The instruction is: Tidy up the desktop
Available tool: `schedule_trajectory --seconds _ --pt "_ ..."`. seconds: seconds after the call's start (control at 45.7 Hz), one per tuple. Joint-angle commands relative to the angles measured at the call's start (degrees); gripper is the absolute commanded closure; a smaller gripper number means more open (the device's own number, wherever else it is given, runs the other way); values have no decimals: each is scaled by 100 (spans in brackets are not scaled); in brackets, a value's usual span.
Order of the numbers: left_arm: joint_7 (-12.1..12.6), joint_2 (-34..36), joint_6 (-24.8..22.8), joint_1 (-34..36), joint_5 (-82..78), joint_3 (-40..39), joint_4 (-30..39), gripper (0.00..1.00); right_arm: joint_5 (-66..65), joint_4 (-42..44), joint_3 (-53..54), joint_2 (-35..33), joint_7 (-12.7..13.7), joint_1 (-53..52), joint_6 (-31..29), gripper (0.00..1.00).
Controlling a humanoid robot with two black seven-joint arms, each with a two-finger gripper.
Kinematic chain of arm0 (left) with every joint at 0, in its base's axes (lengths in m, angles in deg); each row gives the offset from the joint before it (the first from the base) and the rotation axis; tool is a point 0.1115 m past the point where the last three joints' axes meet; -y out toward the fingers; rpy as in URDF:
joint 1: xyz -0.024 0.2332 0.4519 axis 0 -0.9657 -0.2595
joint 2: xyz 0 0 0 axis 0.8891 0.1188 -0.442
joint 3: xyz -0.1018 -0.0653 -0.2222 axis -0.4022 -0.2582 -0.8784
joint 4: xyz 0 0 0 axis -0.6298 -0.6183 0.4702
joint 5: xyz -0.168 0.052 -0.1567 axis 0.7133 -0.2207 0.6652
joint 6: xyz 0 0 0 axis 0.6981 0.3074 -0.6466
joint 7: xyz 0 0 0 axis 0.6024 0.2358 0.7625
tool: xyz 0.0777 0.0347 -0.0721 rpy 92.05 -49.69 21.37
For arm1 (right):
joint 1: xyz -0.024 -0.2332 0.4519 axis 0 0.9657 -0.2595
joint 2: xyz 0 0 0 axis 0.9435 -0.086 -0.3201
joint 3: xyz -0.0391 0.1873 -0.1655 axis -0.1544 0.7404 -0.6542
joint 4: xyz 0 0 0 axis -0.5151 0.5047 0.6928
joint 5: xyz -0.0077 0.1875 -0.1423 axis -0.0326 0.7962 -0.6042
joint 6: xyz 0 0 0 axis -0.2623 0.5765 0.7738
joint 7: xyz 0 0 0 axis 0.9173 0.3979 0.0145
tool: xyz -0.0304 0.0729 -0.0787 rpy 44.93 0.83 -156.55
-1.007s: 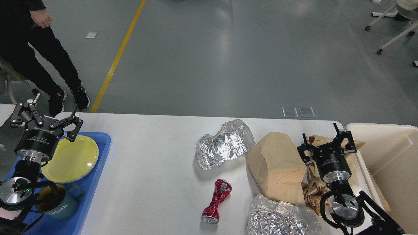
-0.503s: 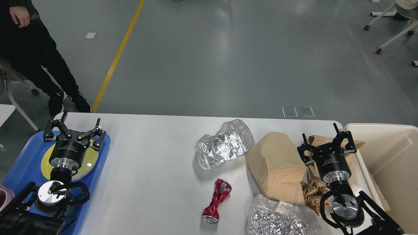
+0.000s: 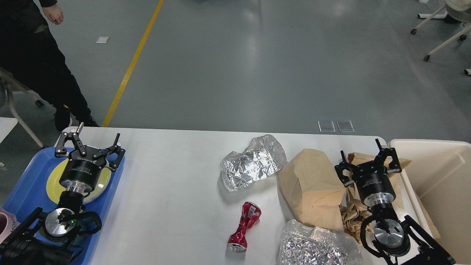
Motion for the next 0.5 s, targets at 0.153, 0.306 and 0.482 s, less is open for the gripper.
schedule_trajectory --seconds 0.153,0.306,0.482 --pt "-521 -125 -4 153 -14 37 -251 4 0 0 0 -1 0 -1 0 0" --pt "-503 -213 -48 144 12 19 -234 4 0 0 0 -9 0 -1 0 0" --pt "-503 -186 -30 153 -5 28 -243 4 0 0 0 -9 0 -1 0 0"
